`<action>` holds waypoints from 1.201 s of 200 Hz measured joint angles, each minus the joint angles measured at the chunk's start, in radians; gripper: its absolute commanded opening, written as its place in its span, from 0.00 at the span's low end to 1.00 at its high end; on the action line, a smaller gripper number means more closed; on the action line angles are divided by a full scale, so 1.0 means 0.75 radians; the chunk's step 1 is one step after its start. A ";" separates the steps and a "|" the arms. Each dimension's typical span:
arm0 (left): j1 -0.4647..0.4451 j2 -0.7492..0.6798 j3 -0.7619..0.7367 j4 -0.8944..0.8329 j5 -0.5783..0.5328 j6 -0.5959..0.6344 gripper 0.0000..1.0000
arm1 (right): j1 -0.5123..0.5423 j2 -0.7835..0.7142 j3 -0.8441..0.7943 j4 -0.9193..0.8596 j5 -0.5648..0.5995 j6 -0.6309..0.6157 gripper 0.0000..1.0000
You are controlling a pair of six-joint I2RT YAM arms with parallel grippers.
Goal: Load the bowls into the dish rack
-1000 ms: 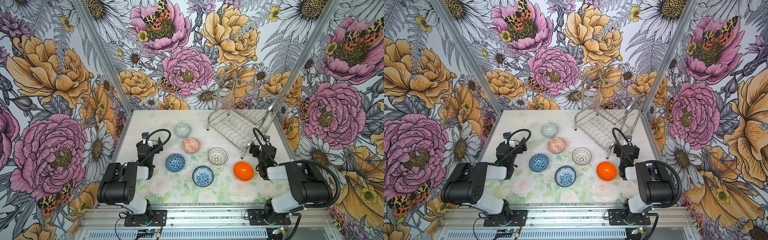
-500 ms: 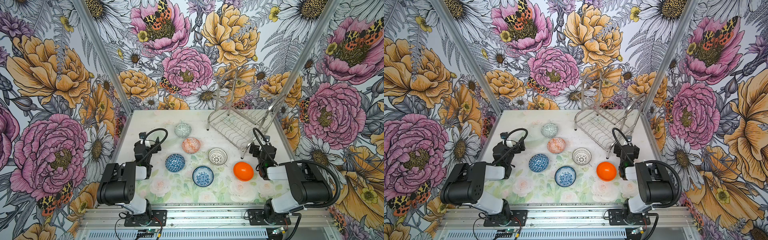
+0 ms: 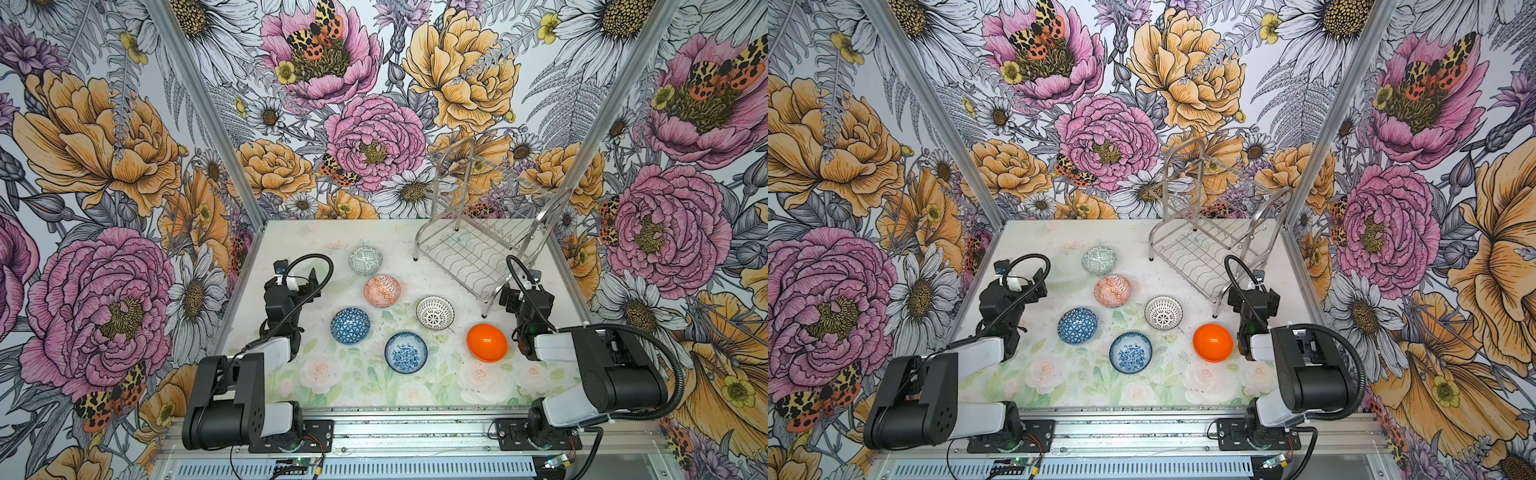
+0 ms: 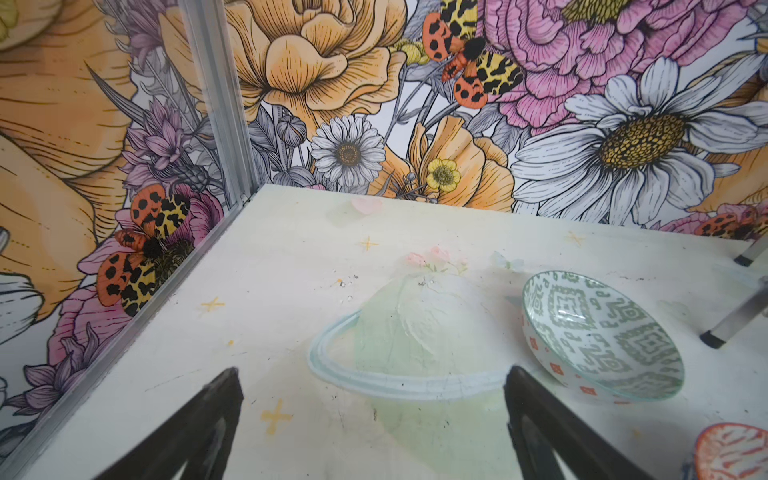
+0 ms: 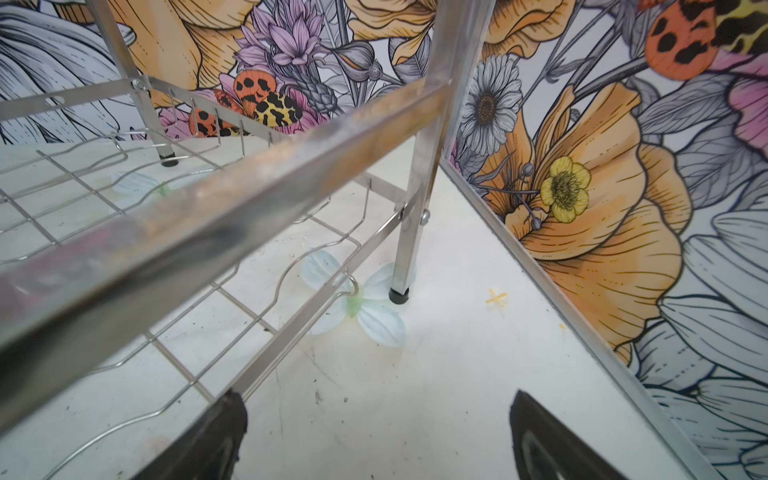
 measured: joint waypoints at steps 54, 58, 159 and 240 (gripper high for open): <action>-0.067 -0.401 0.034 -0.438 -0.249 -0.193 0.99 | 0.016 -0.376 0.076 -0.372 0.136 0.121 1.00; -0.078 -0.411 0.044 -0.477 -0.260 -0.208 0.99 | 0.017 -0.400 0.089 -0.417 0.148 0.138 1.00; -0.648 -0.351 0.293 -0.853 -0.360 -0.413 0.99 | 0.079 -1.055 0.128 -1.264 0.182 0.629 0.99; -0.892 -0.145 0.488 -0.883 -0.349 -0.469 0.99 | 0.311 -0.820 0.147 -1.372 0.110 0.894 0.99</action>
